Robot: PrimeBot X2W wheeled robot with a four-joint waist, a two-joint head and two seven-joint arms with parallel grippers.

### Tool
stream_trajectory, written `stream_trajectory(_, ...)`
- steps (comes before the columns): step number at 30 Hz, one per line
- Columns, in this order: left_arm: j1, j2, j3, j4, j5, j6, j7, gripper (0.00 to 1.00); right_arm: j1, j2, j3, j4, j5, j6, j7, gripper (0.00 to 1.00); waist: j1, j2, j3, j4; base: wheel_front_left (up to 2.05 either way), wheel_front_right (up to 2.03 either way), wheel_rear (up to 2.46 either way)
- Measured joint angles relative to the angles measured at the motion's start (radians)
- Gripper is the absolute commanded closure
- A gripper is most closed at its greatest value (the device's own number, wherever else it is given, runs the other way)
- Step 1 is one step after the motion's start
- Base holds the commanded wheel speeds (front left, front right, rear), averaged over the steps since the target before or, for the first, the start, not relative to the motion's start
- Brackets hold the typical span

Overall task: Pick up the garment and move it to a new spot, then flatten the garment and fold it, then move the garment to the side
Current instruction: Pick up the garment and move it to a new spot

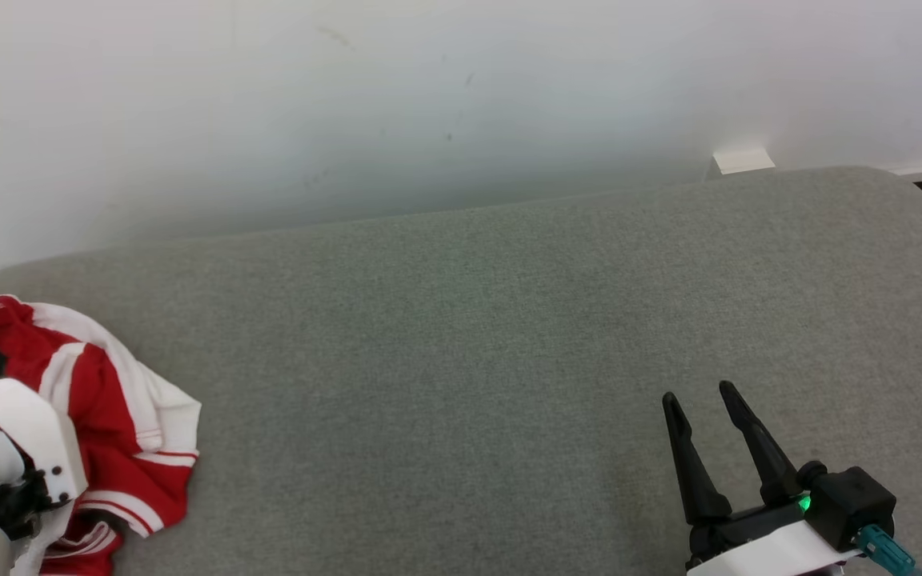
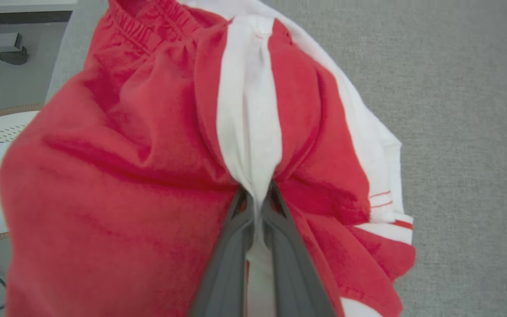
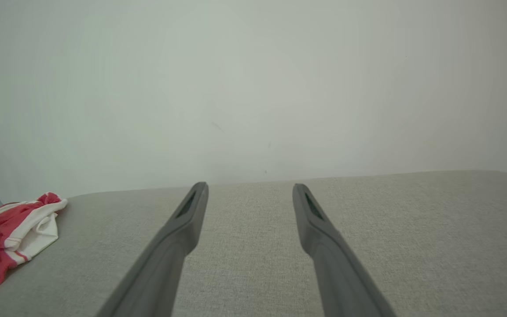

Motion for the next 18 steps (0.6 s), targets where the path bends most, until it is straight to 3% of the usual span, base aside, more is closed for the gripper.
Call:
stream_trajectory(9, -0.051, -0.011, -0.069, -0.039, 0.009, -0.014, -0.061, 1.00, 0.027, -0.002, 0.003, 0.008, -0.004, 0.000, 0.000, 0.00, 0.0000, 0.0000, -0.053, 0.061, 0.00, 0.00, 0.00)
stream_trajectory(18, -0.101, -0.001, -0.174, -0.193, -0.012, -0.021, -0.089, 1.00, 0.040, 0.000, 0.004, 0.010, -0.004, 0.000, 0.000, 0.00, 0.0000, 0.0000, -0.096, 0.116, 0.00, 0.00, 0.00)
